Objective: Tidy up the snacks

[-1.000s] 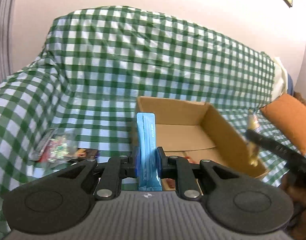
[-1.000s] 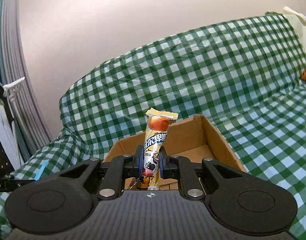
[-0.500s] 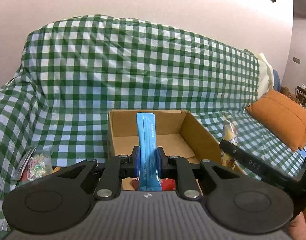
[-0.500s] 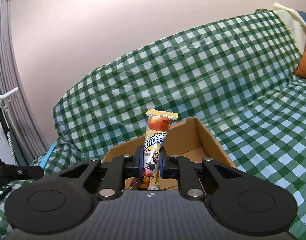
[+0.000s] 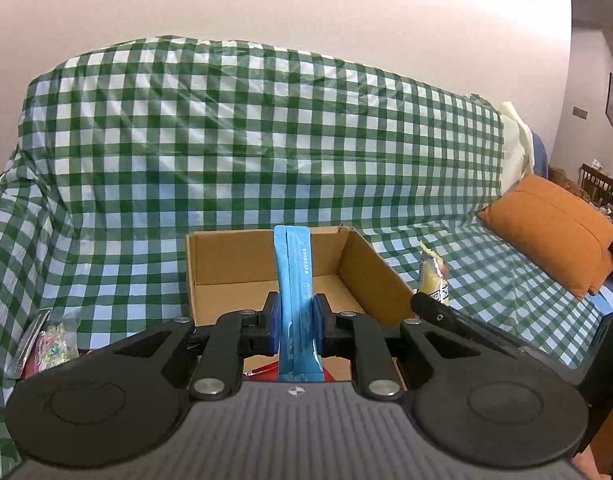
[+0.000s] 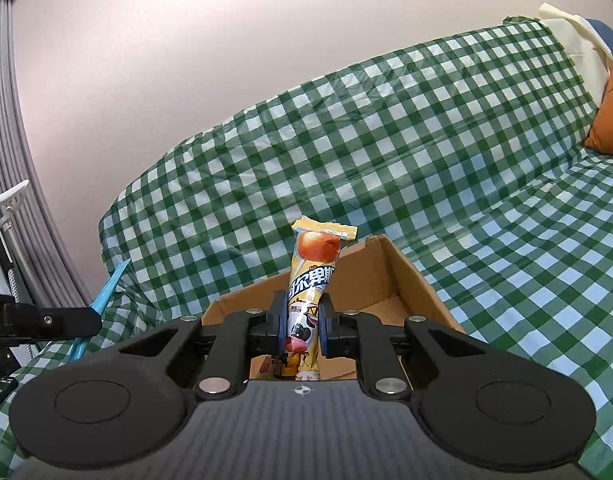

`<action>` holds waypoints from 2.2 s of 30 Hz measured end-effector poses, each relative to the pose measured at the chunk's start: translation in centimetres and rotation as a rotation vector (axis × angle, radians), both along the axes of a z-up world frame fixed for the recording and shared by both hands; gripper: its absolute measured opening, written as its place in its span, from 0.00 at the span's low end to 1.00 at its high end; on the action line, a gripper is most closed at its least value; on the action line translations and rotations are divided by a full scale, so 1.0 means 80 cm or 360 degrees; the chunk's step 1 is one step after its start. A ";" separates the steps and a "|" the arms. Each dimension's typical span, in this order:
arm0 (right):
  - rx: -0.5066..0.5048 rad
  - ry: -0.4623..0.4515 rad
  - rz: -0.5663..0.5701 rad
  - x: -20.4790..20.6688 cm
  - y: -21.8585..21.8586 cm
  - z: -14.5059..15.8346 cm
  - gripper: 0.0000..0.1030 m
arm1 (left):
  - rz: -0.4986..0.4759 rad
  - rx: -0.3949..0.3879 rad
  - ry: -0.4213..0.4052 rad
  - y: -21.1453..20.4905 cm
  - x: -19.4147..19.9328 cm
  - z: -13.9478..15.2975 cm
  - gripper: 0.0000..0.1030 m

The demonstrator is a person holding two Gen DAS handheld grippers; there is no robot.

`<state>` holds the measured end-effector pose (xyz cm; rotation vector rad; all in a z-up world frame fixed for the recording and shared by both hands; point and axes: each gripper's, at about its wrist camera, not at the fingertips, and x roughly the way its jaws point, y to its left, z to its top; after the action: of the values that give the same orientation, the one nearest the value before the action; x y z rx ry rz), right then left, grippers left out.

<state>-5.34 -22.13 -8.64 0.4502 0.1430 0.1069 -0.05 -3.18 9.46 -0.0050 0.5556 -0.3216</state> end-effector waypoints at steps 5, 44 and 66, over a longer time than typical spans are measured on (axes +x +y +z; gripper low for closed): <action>-0.0007 0.0000 0.0004 0.002 -0.001 0.000 0.16 | 0.0002 0.0000 0.0000 -0.004 0.003 0.001 0.17; 0.0038 0.0029 -0.0066 0.000 -0.003 -0.003 0.56 | -0.0013 -0.0024 0.0056 -0.049 0.052 0.006 0.31; -0.0183 0.0100 -0.0005 0.007 0.026 -0.001 0.31 | 0.0125 0.0355 -0.0048 0.145 -0.014 -0.076 0.04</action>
<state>-4.82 -20.03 -8.70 0.3392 0.2092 0.0812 -1.13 8.38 3.34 0.1928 0.5575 -0.1816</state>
